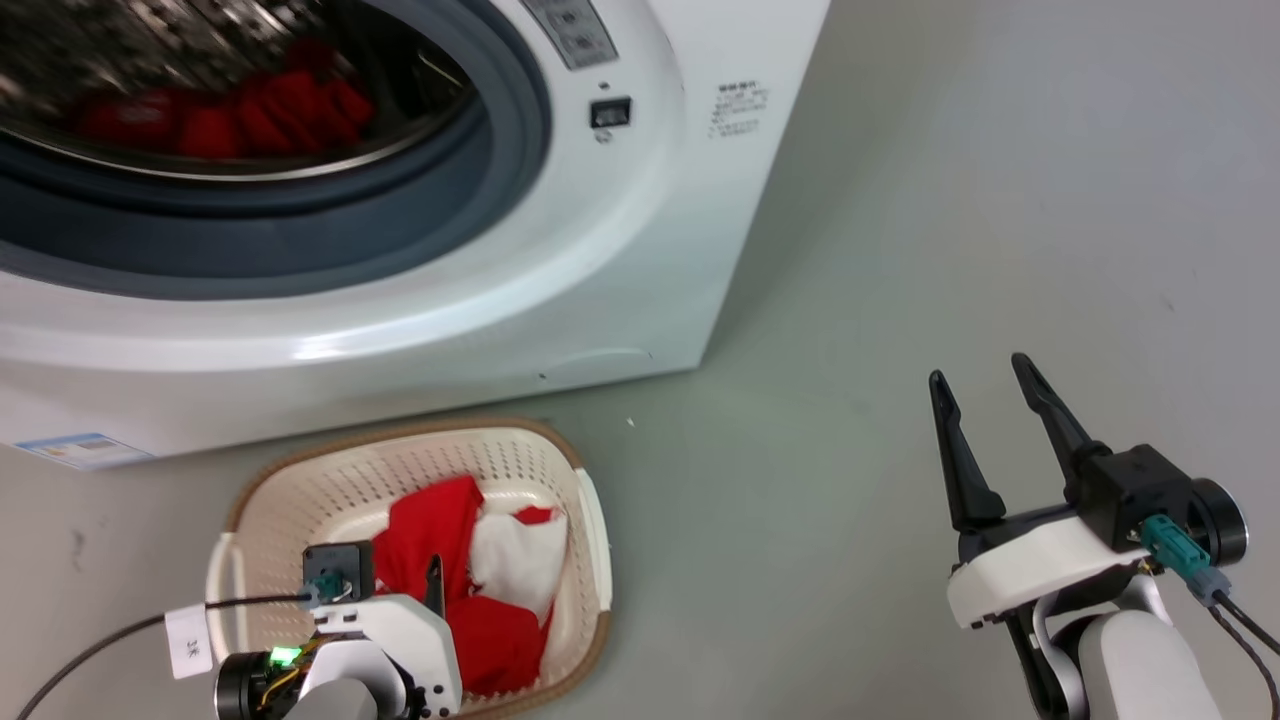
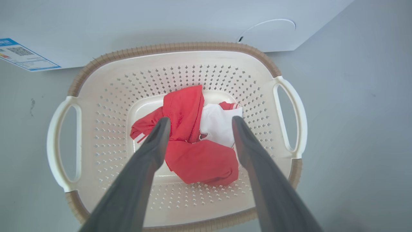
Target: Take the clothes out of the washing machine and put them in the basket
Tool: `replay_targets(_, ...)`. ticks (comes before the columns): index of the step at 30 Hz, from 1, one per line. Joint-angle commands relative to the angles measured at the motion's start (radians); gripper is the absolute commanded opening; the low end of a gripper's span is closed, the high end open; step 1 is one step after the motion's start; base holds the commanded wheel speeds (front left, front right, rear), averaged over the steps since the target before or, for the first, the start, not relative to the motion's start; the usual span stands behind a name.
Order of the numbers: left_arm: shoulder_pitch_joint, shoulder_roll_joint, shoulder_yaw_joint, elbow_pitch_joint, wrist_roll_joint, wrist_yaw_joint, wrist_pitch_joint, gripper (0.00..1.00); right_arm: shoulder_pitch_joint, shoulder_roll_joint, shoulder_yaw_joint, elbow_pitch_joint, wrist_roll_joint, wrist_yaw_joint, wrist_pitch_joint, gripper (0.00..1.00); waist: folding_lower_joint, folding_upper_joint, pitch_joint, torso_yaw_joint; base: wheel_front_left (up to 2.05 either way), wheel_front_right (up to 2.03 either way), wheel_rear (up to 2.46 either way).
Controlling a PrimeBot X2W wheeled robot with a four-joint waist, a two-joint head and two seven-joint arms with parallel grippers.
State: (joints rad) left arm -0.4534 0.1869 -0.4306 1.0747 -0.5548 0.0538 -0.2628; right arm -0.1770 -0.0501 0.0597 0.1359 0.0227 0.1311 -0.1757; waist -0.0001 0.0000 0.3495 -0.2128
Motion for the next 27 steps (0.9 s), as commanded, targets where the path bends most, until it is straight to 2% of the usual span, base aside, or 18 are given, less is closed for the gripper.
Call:
replay_targets(1,0.023,0.004,0.013,-0.027,0.011,0.011,-0.003,1.0,0.016,0.0,-0.005,-0.005,-0.006,-0.001,0.002,1.0,0.0001,0.0,-0.078,0.052,0.0,0.0,0.0)
replay_targets(8,0.156,-0.003,0.099,-0.254,0.098,0.06,-0.002,1.0,0.07,0.0,-0.027,-0.03,-0.021,-0.001,0.034,1.0,0.0001,0.0,-0.172,0.095,0.0,0.0,0.0)
replay_targets(17,0.258,0.014,0.197,-0.52,0.229,0.088,-0.003,1.0,0.132,0.0,-0.043,-0.067,-0.043,-0.001,0.071,1.0,0.0001,0.0,-0.239,0.125,0.0,0.0,0.0)
replay_targets(22,0.226,0.046,0.225,-0.586,0.281,0.081,-0.003,1.0,0.144,0.0,-0.037,-0.082,-0.03,-0.001,0.085,1.0,0.0001,0.0,-0.248,0.117,0.0,0.0,0.0)
replay_targets(27,0.147,0.086,0.234,-0.587,0.315,0.063,-0.003,1.0,0.141,0.0,-0.021,-0.09,-0.021,-0.001,0.086,1.0,0.0001,0.0,-0.23,0.087,0.0,0.0,0.0)
